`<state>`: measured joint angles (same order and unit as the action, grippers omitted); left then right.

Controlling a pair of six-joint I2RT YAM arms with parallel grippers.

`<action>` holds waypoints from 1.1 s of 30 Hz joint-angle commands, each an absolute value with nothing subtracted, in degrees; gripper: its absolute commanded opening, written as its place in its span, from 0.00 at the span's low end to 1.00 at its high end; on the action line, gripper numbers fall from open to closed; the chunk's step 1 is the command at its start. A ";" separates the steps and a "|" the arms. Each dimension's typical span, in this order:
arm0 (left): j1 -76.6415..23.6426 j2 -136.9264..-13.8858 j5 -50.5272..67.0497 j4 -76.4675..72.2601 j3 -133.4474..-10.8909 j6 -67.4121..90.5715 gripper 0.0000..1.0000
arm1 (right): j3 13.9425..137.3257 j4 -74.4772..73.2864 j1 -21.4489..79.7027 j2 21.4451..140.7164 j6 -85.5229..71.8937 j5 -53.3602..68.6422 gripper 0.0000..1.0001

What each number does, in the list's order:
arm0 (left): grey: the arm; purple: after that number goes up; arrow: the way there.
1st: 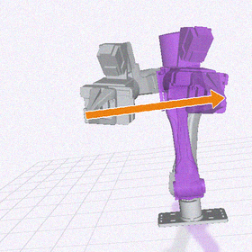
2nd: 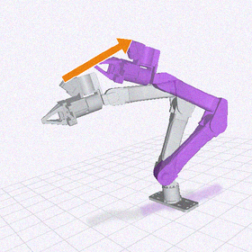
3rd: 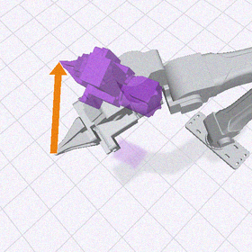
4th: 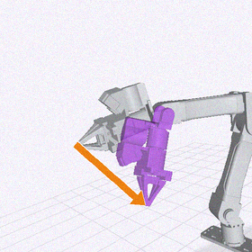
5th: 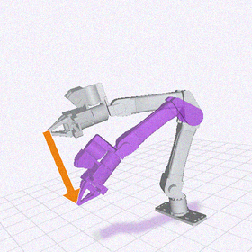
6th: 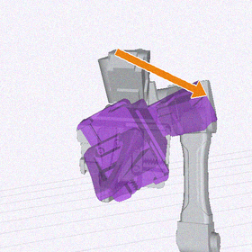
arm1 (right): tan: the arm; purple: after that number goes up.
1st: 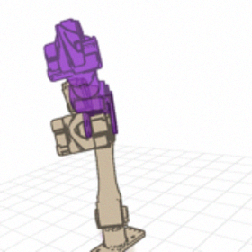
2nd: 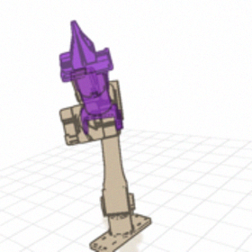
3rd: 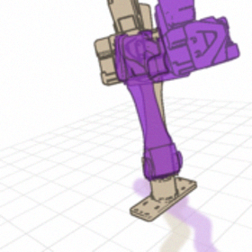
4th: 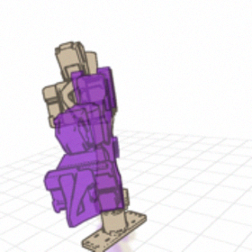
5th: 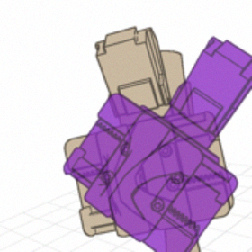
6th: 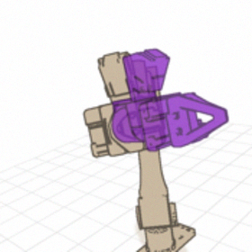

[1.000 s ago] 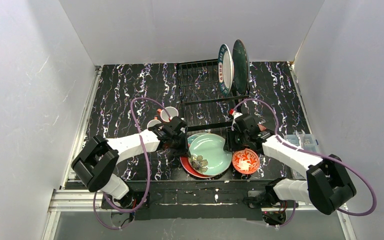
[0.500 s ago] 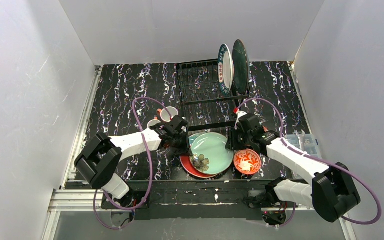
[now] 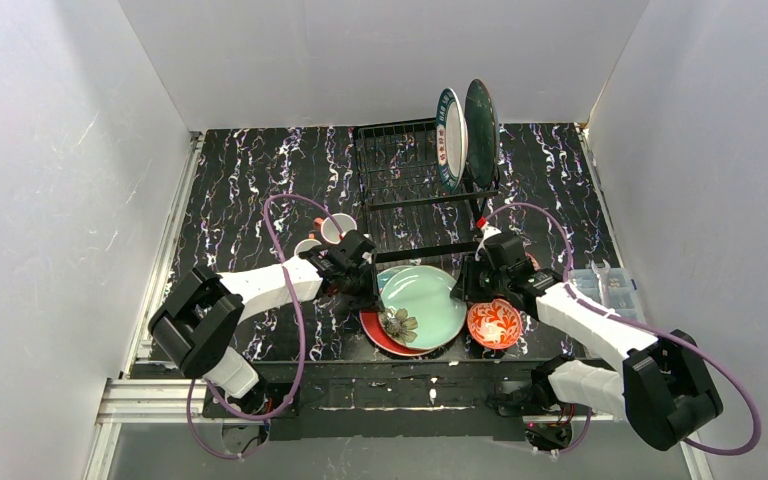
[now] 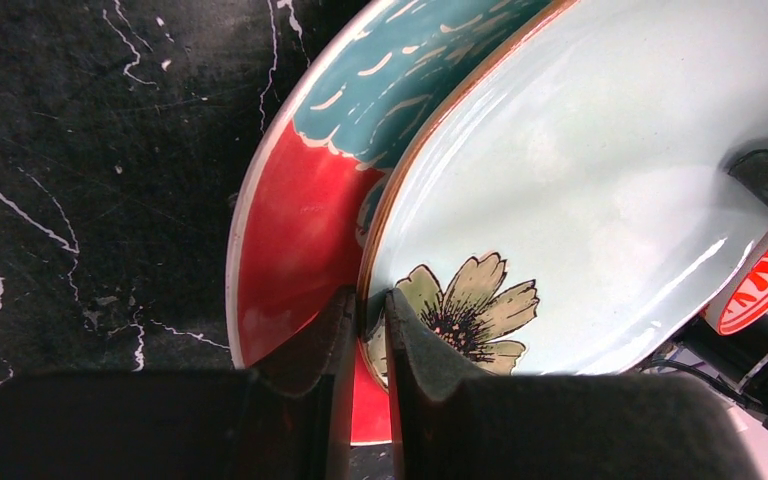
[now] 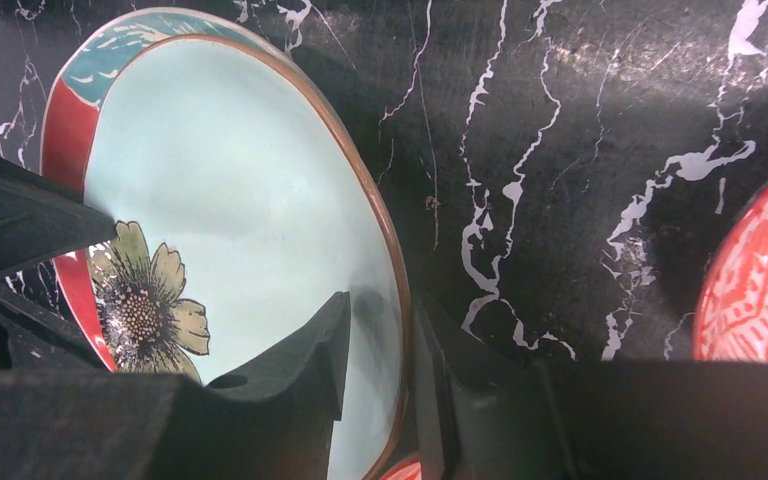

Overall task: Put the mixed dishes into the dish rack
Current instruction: Pick up the plate from the corner of the board.

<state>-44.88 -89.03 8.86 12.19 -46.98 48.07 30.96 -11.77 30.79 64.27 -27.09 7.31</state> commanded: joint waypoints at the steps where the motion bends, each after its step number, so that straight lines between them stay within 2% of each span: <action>1: -46.11 -92.29 7.71 12.15 -45.20 46.73 0.00 | 29.55 -1.75 32.96 64.21 -33.47 23.28 0.36; 16: -46.23 -92.63 8.53 10.66 -44.60 46.39 0.00 | 29.49 1.45 32.96 60.42 -37.63 30.25 0.36; 30: -46.23 -93.03 8.79 9.33 -44.38 46.64 0.00 | 26.06 6.10 33.05 64.10 -41.09 34.09 0.36; 33: -46.32 -93.27 8.90 9.10 -44.38 46.65 0.00 | 25.76 6.84 33.02 64.55 -41.31 34.87 0.34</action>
